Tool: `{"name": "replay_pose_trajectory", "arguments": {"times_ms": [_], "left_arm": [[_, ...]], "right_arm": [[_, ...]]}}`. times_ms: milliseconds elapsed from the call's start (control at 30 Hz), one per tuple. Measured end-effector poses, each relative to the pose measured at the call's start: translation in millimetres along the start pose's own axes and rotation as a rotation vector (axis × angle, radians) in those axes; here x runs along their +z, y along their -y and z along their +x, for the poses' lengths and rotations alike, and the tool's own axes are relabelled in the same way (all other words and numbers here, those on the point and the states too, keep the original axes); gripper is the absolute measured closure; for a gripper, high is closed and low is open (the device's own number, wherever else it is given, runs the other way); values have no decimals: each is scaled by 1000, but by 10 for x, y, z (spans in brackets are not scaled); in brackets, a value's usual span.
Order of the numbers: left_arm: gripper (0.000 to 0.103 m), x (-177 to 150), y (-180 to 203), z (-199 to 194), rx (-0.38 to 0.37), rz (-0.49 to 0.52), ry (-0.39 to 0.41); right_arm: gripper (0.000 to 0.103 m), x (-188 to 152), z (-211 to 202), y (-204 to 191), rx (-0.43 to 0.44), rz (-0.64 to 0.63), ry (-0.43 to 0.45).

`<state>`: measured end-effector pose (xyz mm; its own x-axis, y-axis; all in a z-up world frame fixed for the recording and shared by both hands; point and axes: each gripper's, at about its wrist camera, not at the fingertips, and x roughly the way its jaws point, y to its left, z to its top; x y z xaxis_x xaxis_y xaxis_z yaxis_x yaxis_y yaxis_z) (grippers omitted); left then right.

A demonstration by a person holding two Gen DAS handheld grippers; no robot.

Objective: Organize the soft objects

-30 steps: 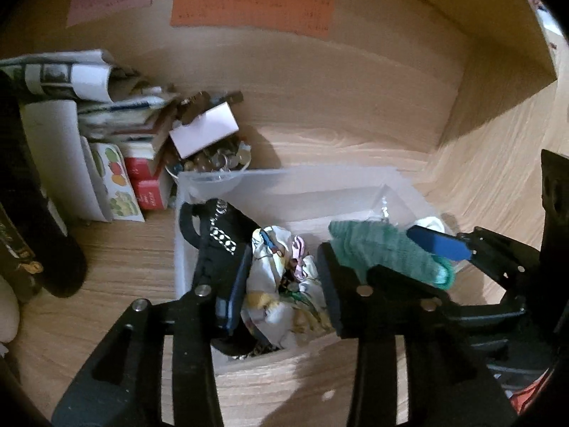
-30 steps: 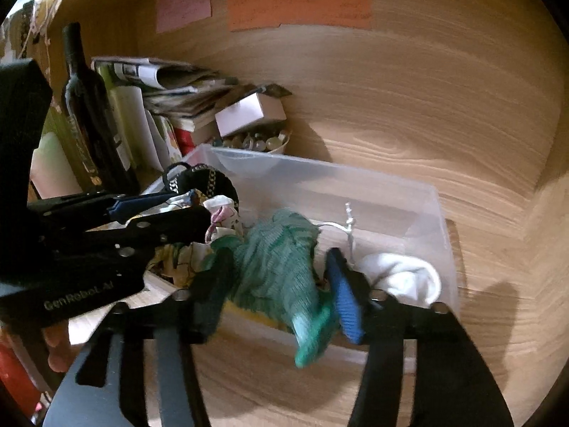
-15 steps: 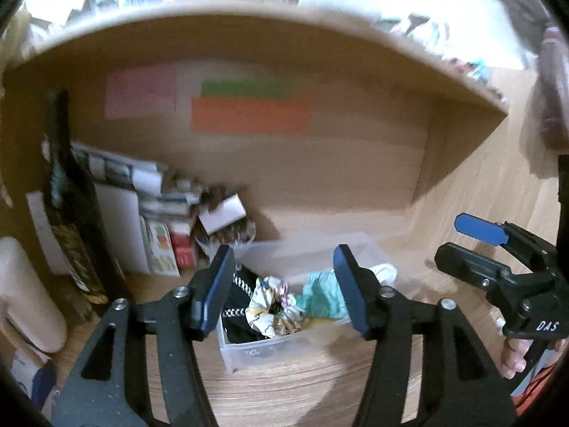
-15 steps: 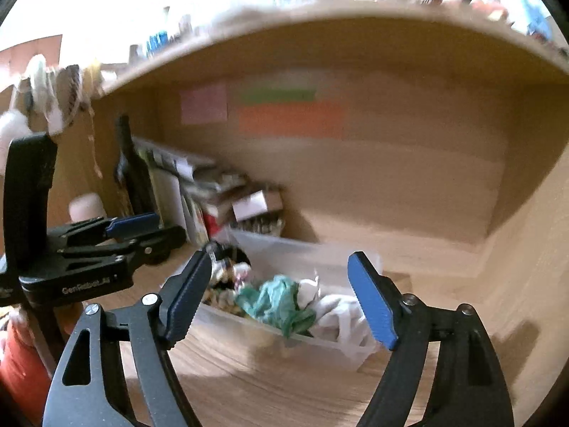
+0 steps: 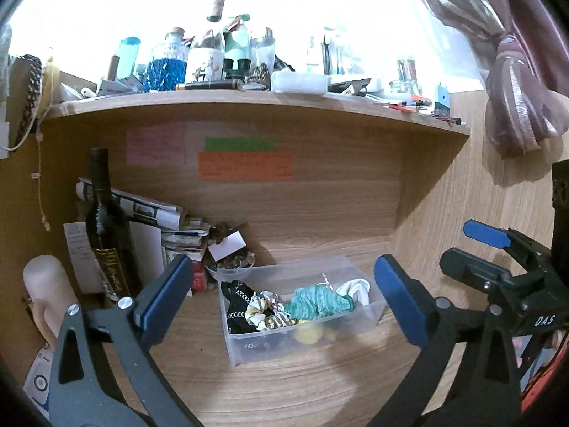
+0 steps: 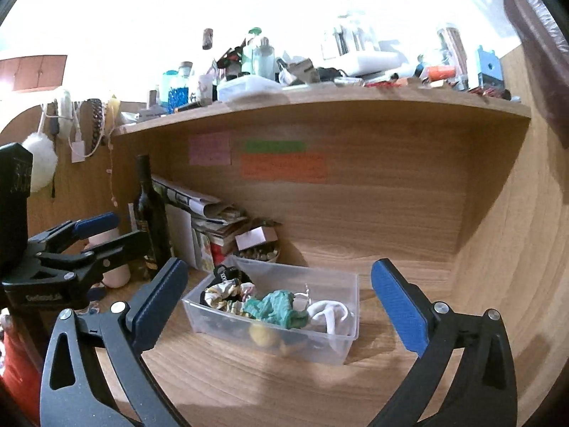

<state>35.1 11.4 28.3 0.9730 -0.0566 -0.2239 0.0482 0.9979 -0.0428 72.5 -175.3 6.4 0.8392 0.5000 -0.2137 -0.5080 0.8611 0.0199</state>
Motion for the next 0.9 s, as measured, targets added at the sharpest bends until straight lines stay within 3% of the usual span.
{"name": "replay_pose_trajectory", "arguments": {"times_ms": [200, 900], "left_arm": [[0, -33, -17, -68, -27, -18, -11], [0, -87, 25, -37, -11, -4, -14]], "right_arm": [[0, -41, -132, -36, -4, 12, 17], [0, -106, -153, -36, -14, 19, 20]]}}
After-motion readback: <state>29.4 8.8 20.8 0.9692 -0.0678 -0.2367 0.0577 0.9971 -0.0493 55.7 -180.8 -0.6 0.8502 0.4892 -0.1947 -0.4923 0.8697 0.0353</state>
